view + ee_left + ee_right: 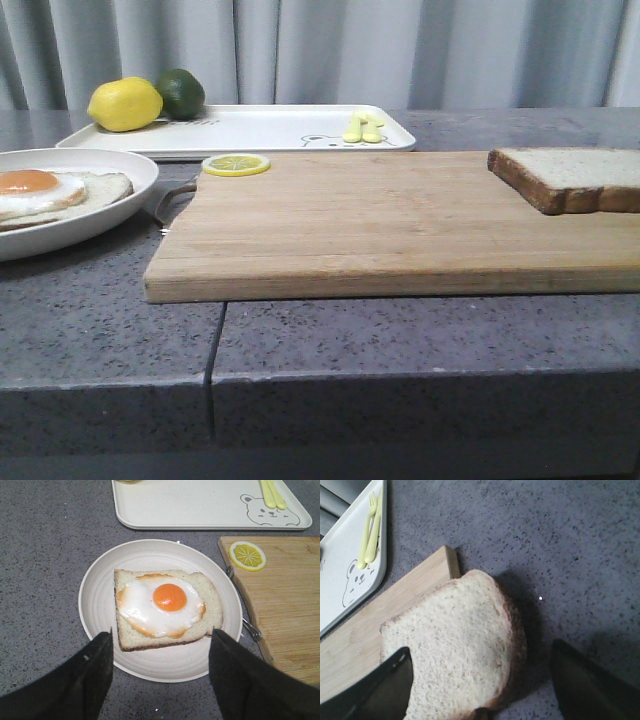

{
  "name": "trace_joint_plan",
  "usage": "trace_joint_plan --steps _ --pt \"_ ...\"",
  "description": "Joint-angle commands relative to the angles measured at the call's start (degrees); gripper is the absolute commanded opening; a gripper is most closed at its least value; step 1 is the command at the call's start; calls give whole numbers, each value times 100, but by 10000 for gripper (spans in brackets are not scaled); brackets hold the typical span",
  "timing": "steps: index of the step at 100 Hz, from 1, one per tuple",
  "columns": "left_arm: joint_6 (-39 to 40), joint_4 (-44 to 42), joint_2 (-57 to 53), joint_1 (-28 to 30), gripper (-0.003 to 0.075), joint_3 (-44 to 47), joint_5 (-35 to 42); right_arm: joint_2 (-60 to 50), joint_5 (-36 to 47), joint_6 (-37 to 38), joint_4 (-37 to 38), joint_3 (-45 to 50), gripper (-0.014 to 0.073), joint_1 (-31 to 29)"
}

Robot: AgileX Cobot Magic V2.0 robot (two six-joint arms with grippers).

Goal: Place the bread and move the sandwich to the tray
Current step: 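Lower the right gripper to the bread slice on the cutting board and grasp it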

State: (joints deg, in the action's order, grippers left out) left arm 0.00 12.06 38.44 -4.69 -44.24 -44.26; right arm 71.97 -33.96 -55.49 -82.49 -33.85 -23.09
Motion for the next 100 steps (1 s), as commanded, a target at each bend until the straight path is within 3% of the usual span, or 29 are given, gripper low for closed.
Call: trace_joint_plan --steps 1,100 --pt "0 109 22 -30 386 -197 340 -28 -195 -138 -345 -214 562 -28" --pt "0 109 22 -30 386 -197 340 787 -819 -270 -508 -225 562 -28"
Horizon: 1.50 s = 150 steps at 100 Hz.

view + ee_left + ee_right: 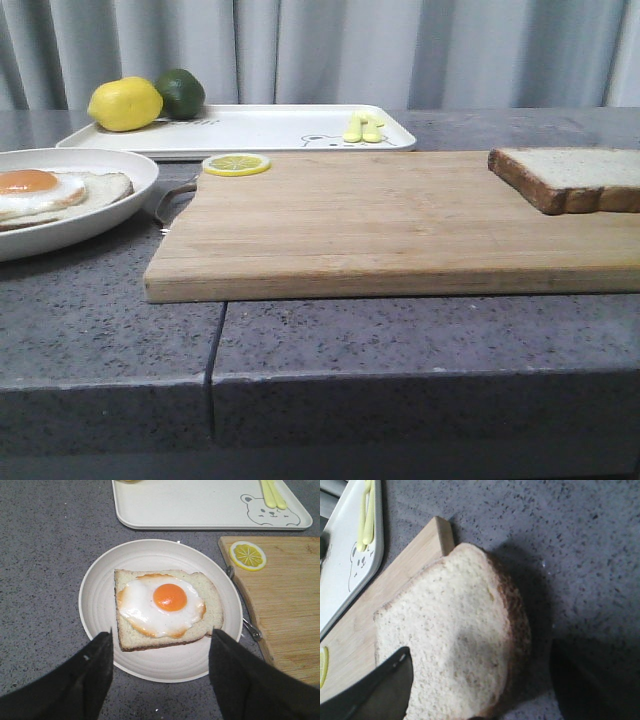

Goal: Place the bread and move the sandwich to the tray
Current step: 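Lower the right gripper to the bread slice on the cutting board and grasp it, then lift the bread slice with the right gripper and carry it toward the egg plate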

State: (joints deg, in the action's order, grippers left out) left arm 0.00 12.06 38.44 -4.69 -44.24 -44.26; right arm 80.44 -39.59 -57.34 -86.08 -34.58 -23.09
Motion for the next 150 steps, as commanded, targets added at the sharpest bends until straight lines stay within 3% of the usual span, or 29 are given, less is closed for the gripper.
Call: trace_joint_plan --steps 1,33,52,77,100,117,130,150 --pt "0 109 22 -30 386 -197 340 -59 -256 -84 -151 -152 562 -28" --pt "0 109 22 -30 386 -197 340 -52 -297 -84 -151 -152 545 -28" --pt "0 109 22 -30 386 -197 340 82 -297 -84 -151 -152 414 -23" --pt "0 109 22 -30 386 -197 340 284 -306 -84 -128 -152 315 -23" --pt "0 109 22 -30 386 -197 340 284 -240 -84 -92 -152 89 -23" --pt "0 109 22 -30 386 -197 340 278 -353 -84 -21 -152 -11 -23" --pt "0 109 22 -30 386 -197 340 210 -659 -84 69 -195 -58 -23" --pt "0 109 22 -30 386 -197 340 -408 -993 172 111 -424 -58 -19"
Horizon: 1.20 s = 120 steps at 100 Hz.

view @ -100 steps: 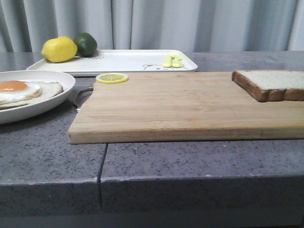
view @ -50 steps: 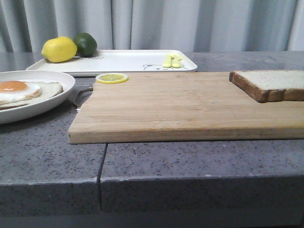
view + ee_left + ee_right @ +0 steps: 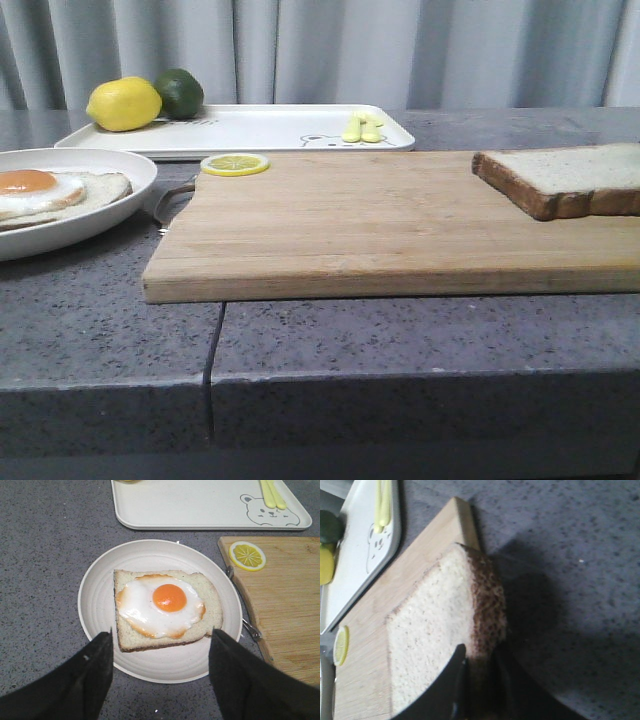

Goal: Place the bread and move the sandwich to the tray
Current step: 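Lift the bread slice with the right gripper and carry it toward the egg plate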

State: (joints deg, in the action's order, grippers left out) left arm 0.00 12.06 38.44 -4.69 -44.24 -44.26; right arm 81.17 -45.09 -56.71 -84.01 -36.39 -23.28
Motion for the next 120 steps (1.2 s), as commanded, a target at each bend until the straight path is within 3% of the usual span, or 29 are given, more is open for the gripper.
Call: trace_joint_plan --steps 1,18,36,67,94,120 --pt "0 109 22 -30 386 -197 340 -510 -458 153 -96 -266 -58 1" --pt "0 109 22 -30 386 -197 340 -1263 -750 842 -182 -607 -58 38" --pt "0 109 22 -30 387 -197 340 -2121 -168 1354 -647 -788 -58 599" --pt "0 109 22 -30 386 -197 340 -2407 2048 1590 -1568 -813 -58 2952" --pt "0 109 22 -30 386 -197 340 -1764 4169 1498 -1849 -1098 -58 5195" --pt "0 109 22 -30 386 -197 340 -582 4637 1498 -1849 -2181 -58 6400"
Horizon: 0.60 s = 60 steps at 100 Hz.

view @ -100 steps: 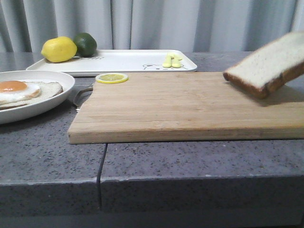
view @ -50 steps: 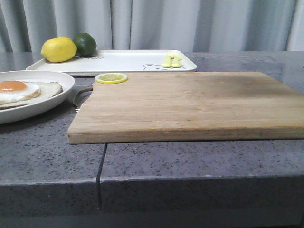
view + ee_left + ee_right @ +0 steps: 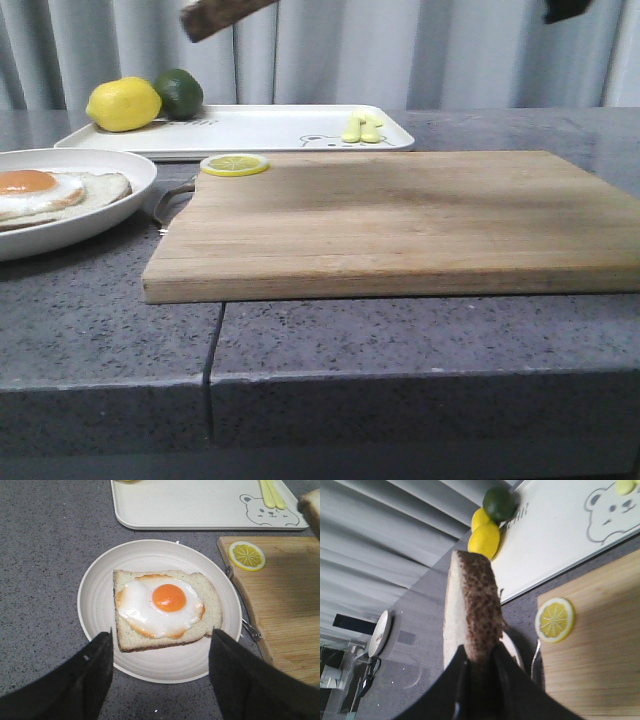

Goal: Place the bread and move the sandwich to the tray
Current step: 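Lift the bread slice with the right gripper and carry it toward the egg plate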

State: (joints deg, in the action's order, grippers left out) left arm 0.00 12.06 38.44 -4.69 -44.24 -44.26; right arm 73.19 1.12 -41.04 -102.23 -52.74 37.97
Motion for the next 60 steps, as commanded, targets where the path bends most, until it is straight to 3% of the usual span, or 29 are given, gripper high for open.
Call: trace_joint_plan --steps 1,29,60 --pt "0 109 22 -30 386 -197 340 250 21 -70 -27 -611 -58 318" --pt "0 109 22 -30 386 -197 340 1631 314 -60 -136 -1752 -58 1081" --pt "0 109 22 -30 386 -197 340 2535 310 -60 -452 -2386 -58 1315"
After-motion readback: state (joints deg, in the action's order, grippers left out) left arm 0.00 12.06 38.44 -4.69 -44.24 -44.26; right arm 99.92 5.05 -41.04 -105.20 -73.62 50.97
